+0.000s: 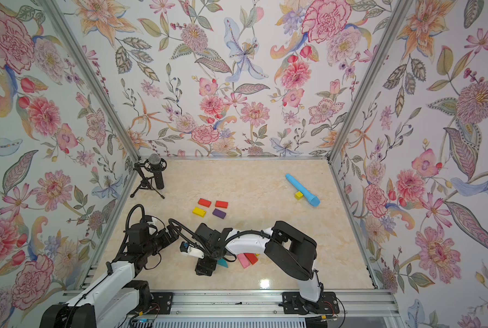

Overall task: Assemble a piece of candy with building blocks
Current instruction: Move the building block to the center of the board.

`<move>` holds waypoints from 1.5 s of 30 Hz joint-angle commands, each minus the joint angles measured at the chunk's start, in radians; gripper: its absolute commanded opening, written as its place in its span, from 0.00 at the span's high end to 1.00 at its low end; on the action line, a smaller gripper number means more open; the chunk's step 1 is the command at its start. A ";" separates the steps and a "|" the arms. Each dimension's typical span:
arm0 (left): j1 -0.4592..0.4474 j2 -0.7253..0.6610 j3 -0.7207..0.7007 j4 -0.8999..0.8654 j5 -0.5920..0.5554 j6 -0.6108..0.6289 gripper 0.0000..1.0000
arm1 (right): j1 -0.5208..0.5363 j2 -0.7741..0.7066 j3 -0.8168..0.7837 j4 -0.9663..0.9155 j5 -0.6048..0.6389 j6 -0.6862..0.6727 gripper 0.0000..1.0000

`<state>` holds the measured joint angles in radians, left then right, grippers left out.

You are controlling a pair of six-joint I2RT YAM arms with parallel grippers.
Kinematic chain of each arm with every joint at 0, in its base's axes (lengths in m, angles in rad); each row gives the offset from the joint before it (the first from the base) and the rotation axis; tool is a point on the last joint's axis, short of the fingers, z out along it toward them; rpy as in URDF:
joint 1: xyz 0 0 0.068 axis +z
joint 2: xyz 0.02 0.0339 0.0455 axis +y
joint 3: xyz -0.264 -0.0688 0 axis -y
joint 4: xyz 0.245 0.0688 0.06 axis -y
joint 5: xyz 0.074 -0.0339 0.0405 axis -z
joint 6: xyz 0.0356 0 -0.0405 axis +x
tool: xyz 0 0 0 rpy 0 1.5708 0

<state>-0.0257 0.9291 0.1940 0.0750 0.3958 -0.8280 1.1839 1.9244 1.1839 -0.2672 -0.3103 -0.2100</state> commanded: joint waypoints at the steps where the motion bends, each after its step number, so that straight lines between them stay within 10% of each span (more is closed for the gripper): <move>1: 0.020 0.012 -0.009 -0.004 0.016 -0.007 0.01 | 0.006 0.012 0.001 0.000 0.003 -0.048 0.19; 23: 0.026 -0.051 -0.002 -0.042 0.010 -0.025 0.01 | 0.023 0.027 0.014 -0.062 0.181 -0.131 0.32; 38: 0.026 -0.078 0.022 -0.089 -0.018 -0.003 0.01 | -0.059 0.088 0.068 0.016 0.240 0.143 0.58; 45: 0.027 -0.061 0.041 -0.094 -0.014 0.012 0.01 | -0.080 0.092 0.098 0.001 0.251 0.273 0.37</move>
<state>-0.0113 0.8619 0.2012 -0.0006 0.4042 -0.8337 1.1038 1.9846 1.2545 -0.2340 -0.0769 -0.0238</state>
